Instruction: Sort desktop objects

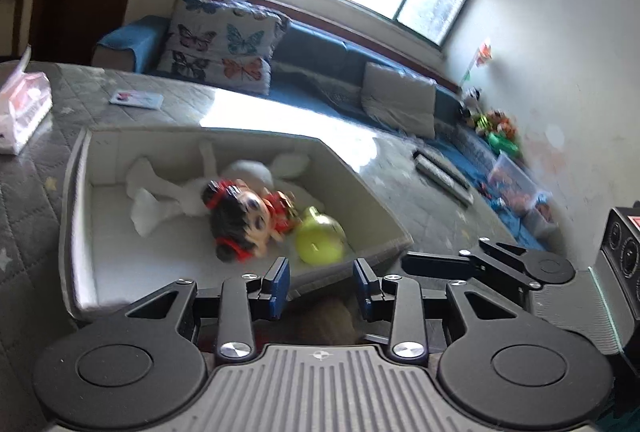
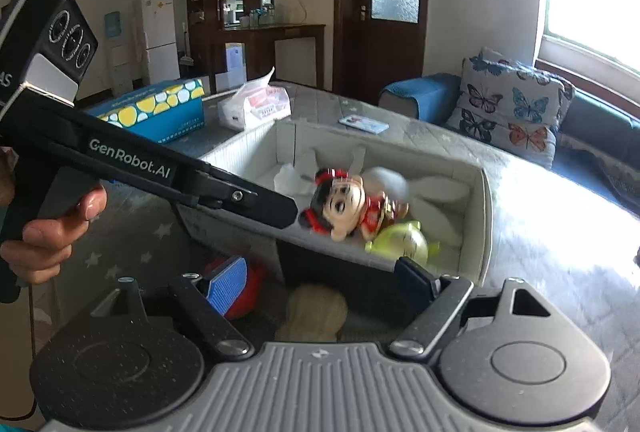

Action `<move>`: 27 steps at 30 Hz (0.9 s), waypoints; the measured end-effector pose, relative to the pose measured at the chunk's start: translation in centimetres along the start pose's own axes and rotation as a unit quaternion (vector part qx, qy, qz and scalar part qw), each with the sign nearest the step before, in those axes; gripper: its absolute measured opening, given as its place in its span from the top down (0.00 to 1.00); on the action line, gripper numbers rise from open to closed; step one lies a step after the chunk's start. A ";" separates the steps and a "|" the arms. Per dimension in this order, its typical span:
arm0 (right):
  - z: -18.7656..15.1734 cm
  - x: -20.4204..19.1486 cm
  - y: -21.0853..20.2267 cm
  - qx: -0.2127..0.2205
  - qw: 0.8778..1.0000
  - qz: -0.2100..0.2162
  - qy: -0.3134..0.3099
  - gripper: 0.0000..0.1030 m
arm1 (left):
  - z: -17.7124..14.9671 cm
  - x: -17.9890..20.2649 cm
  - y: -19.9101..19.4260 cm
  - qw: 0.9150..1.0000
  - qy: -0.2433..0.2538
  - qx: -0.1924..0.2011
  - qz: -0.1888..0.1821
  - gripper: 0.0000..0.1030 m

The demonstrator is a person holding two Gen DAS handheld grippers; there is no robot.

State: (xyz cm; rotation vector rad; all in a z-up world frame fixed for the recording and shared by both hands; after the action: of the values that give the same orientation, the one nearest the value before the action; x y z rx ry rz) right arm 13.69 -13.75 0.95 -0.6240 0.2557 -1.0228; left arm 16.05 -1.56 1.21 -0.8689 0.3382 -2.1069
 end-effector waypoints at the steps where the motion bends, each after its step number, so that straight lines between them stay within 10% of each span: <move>1: -0.6 -0.1 0.1 -0.006 1.000 0.001 0.006 0.20 | -0.4 0.2 0.4 1.000 0.002 -0.008 -0.001 0.64; 27: -4.8 -0.4 3.6 -0.059 0.995 0.015 0.079 0.51 | -3.1 -0.4 5.1 0.997 -0.020 -0.076 0.016 0.64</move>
State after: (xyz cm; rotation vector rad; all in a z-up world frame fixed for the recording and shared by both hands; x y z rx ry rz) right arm 13.77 -13.85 -5.10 -0.6451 0.4665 -1.0346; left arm 17.08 -4.63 -3.79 -0.9874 0.4937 -2.0510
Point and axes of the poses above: each gripper's, at about its wrist camera, not at the fingertips, and y roughly the way its jaws point, x to its right, z to its top, the point moved 8 cm from there along y, roughly the way its jaws point, and after that the axes turned 9 degrees about -z, right-handed, at the moved point
